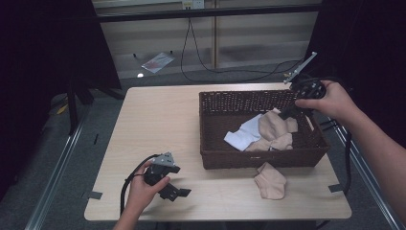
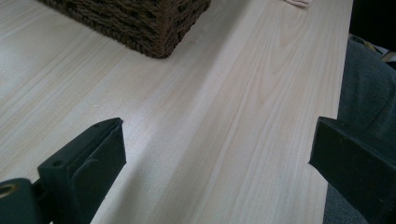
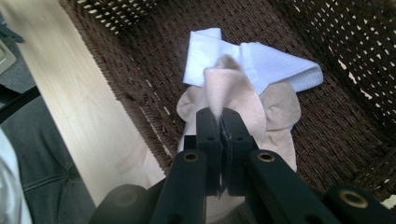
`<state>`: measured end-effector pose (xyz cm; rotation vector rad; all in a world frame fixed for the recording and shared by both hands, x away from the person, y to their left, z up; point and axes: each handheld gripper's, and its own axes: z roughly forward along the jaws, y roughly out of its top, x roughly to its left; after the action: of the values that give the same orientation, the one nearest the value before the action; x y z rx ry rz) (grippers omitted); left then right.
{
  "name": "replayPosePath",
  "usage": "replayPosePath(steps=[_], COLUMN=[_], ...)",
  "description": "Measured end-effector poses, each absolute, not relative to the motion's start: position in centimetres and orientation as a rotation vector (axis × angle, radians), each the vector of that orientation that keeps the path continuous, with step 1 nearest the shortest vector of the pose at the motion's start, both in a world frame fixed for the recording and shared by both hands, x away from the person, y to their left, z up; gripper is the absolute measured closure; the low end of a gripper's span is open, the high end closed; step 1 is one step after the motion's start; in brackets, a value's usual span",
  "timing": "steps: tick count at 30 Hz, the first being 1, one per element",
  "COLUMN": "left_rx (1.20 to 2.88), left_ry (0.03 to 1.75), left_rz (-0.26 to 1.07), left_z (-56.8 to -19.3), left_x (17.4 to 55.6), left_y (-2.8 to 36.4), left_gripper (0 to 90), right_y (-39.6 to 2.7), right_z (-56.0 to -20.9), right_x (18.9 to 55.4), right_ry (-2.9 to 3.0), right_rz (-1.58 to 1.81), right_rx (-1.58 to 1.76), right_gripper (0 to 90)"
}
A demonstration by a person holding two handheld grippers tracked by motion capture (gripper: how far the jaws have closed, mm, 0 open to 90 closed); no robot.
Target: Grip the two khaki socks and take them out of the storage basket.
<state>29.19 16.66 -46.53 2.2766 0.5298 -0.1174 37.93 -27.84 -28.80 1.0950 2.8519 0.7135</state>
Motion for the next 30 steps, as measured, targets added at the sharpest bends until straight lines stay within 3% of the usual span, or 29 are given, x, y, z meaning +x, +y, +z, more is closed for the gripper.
replayPosePath(steps=[17,30], left_rx=[2.289,2.282], left_ry=[0.528,0.531], left_rz=[-0.123,-0.126], left_z=[-46.6,-46.7], left_x=[29.2,29.2], left_y=[16.6,16.6], left_gripper=[3.1,3.1], right_y=[-28.1,-27.4], right_z=[-25.4,-24.9], right_x=[36.8,35.9], right_ry=[2.9,2.952], right_rz=[0.732,0.775], right_rx=[1.003,0.918], right_gripper=[88.2,88.2])
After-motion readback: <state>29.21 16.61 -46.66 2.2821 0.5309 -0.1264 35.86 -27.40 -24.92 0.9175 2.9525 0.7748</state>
